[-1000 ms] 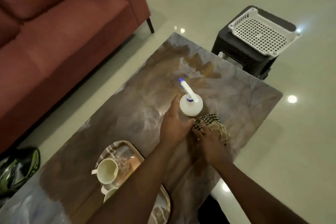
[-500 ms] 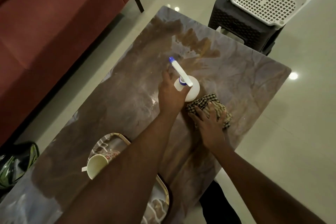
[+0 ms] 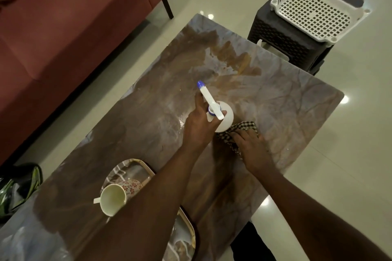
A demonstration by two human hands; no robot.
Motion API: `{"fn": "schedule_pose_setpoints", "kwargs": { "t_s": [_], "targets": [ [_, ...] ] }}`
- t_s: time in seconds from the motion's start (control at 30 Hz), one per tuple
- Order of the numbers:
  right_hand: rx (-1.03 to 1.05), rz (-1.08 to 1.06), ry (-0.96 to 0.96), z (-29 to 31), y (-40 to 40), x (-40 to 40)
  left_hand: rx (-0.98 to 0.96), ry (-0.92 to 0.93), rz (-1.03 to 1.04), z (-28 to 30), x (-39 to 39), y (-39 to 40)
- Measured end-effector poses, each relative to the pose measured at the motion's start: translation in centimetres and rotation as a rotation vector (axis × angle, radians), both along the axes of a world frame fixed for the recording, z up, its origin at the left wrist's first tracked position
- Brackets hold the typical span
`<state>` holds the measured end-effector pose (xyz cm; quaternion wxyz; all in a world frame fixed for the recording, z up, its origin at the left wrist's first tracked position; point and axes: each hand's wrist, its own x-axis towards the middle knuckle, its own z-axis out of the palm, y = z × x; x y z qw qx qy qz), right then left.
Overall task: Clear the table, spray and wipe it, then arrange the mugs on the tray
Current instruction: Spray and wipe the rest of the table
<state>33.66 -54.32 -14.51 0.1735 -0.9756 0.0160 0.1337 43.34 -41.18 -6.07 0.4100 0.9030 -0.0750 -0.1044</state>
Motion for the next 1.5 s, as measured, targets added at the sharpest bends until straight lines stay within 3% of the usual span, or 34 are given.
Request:
{"fn": "schedule_pose_setpoints", "kwargs": {
  "t_s": [0.13,0.33,0.5,0.63,0.77,1.0,1.23,1.5],
  "targets": [
    [0.223,-0.011,-0.052,0.3,2.8,-0.6,-0.085,-0.079,0.09,2.2,-1.6,4.1],
    [0.417,0.202,-0.105,3.6,13.1,-4.3,-0.097,-0.149,0.489,5.7,-6.7,14.8],
    [0.846,0.176,-0.165,8.1,21.1,-7.8,-0.056,-0.039,0.706,8.7,-14.8,27.2],
    [0.765,0.368,-0.223,10.3,29.7,-11.6,-0.184,0.066,0.695,10.8,-23.6,36.3],
    [0.565,0.575,-0.203,12.4,38.8,-16.4,-0.262,0.221,0.839,10.7,-33.0,43.4],
    [0.245,0.71,-0.033,14.1,51.2,-21.6,-0.328,0.325,0.907,10.0,-42.5,53.7],
    [0.132,0.729,-0.06,16.5,54.3,-23.8,-0.294,0.449,0.836,10.2,-44.1,57.7],
    [0.071,0.755,-0.02,14.6,59.6,-19.3,-0.274,0.565,0.832,9.4,-40.5,59.7]
  ]
}}
